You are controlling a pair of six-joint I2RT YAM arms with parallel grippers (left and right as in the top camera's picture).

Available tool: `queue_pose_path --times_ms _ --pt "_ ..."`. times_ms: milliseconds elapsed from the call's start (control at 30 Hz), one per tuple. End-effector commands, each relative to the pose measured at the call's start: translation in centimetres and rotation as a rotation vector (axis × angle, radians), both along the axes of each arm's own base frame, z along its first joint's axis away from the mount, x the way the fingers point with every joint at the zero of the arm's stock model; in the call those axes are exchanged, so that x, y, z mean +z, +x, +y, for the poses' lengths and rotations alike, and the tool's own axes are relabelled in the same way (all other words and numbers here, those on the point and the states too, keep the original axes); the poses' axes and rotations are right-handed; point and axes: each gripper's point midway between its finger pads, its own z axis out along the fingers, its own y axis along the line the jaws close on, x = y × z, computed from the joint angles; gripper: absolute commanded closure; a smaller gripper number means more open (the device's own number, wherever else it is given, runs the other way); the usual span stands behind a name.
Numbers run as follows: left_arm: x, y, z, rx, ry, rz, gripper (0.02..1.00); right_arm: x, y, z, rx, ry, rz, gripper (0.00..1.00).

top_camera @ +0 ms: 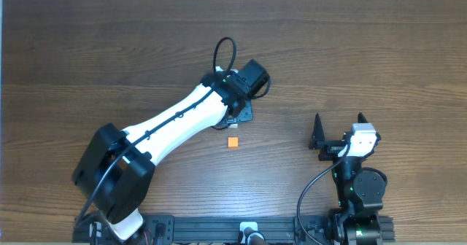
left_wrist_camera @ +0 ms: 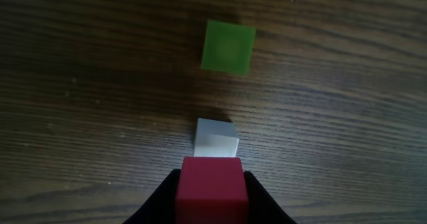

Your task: Stack Cubes

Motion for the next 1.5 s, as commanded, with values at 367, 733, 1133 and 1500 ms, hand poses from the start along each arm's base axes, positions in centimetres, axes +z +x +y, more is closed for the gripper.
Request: queue_pose_path --times_ms 367,733,1133,1500 --pt "-2.3 -0.3 -0.3 -0.023 0.021 0.063 0.978 -0.2 0.0 0.2 0.012 -0.008 0.001 0.009" --pt "-2.9 -0.3 -0.4 -0.033 0.026 0.072 0.978 -0.2 0.0 0.2 0.012 -0.009 0.002 0.007" --pt "-3.2 0.0 -0.7 -0.057 0.025 0.066 0.976 -0.2 0.0 0.2 0.012 -0.008 0.001 0.009" --pt "-3.2 0.3 -1.0 -0.083 0.021 0.049 0.976 -0.2 0.0 0.2 0.012 -0.008 0.001 0.007"
